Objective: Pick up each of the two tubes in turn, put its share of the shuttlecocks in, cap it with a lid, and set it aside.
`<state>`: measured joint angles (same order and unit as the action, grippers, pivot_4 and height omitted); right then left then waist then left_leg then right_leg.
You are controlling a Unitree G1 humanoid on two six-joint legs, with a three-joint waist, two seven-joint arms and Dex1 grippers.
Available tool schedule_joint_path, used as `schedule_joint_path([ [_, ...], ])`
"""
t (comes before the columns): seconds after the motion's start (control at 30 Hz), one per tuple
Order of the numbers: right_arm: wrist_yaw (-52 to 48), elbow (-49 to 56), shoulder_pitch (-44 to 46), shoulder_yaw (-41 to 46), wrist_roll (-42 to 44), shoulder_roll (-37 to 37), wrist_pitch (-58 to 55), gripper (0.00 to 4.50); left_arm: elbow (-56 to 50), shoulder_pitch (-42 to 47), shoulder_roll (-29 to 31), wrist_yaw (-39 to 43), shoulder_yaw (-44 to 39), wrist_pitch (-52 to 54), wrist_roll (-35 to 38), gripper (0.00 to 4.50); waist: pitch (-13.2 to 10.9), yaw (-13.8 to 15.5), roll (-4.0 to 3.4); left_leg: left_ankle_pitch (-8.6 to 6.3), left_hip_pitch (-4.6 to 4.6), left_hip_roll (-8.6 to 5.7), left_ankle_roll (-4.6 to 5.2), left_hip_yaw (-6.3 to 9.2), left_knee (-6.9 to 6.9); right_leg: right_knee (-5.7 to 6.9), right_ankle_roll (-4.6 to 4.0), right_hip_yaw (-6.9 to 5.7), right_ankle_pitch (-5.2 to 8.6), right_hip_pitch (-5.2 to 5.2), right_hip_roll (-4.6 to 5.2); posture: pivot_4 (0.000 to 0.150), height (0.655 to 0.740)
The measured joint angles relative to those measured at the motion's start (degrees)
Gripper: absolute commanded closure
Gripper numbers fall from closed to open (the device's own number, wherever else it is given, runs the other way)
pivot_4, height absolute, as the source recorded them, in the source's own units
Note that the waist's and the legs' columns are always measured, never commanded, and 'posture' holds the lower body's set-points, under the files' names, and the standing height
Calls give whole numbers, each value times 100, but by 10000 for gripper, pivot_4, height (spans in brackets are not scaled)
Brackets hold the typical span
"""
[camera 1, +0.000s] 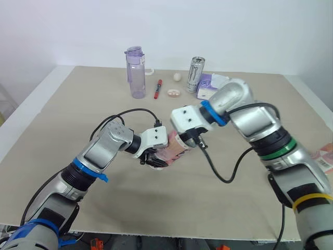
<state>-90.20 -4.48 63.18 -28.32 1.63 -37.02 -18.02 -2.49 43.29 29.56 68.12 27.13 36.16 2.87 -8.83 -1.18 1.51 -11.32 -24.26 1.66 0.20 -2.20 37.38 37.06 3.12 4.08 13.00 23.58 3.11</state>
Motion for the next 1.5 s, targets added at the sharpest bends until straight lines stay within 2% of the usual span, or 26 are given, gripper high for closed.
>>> schedule_joint_path([
  [0.13,1,347,-161,576,592,-388,-429,44740,-32,-32,12,0,-4,-129,2,17527,-2,18,1,-1,-43,-11,-1,1,0,-4,18,-11,11,19,13,1500,7400],
  [0.17,17,495,-396,1474,1191,-818,-1007,44740,-20,-137,22,-27,-80,-304,16,17527,-2,25,2,-1,-56,-14,-1,1,0,-6,21,-15,13,29,15,1500,7400],
  [0.33,130,721,-787,1854,1570,-1090,-1460,44740,108,-363,-77,-129,-287,-593,95,17527,-3,30,1,0,-57,-7,1,3,3,-5,53,-49,31,32,17,1500,7400],
  [0.47,437,1087,-1464,2620,2038,-1429,-2058,44740,337,-744,-416,-358,-711,-935,370,17527,-3,59,0,4,-65,-10,8,3,10,-9,52,-51,30,22,38,1500,7400],
  [0.5,598,1290,-1810,2919,2242,-1491,-2294,44740,442,-935,-619,-492,-912,-1059,546,17527,-3,73,1,6,-82,-15,11,4,16,-11,29,-52,12,27,43,1500,7400],
  [0.63,995,1682,-2664,3517,2502,-1656,-2543,44740,727,-1340,-1148,-632,-1067,-1711,776,17527,-6,167,5,0,-103,-18,5,-1,11,-20,47,-59,24,35,38,1500,7400],
  [0.7,1020,1690,-2748,3562,2513,-1676,-2563,44740,745,-1397,-1182,-634,-1077,-1799,795,17527,-6,167,5,-2,-105,-19,3,0,10,-20,49,-59,29,36,35,1500,7400],
  [0.73,1202,1766,-3271,3839,2519,-1790,-2580,44740,899,-1535,-1318,-601,-1107,-2270,866,17527,-6,178,3,-8,-109,-29,-4,2,4,-19,51,-61,37,39,29,1500,7400],
  [0.93,1608,2098,-3964,4308,2787,-1902,-2737,44740,1323,-1608,-1586,-347,-918,-3135,872,17527,-10,177,-4,-10,-110,-41,-5,19,6,-20,63,-65,46,26,23,1500,7400],
  [1.37,1551,1939,-4889,4572,2715,-2506,-2358,44740,1674,-1511,-1686,-27,-780,-3628,838,17527,-9,181,-7,-10,-107,-47,-5,42,12,-20,66,-78,50,11,21,1500,7400],
  [1.47,1309,1538,-5277,4665,2427,-2933,-2053,35355,1726,-1472,-1687,8,-757,-3638,830,17527,-9,177,-8,-11,-96,-47,-7,47,14,-23,67,-82,53,-3,22,1500,7400],
  [1.5,1270,1468,-5386,4665,2361,-3018,-1971,29555,1743,-1456,-1691,9,-749,-3638,828,17527,-9,179,-9,-11,-96,-47,-7,52,14,-23,66,-88,54,-6,22,1500,7400],
])
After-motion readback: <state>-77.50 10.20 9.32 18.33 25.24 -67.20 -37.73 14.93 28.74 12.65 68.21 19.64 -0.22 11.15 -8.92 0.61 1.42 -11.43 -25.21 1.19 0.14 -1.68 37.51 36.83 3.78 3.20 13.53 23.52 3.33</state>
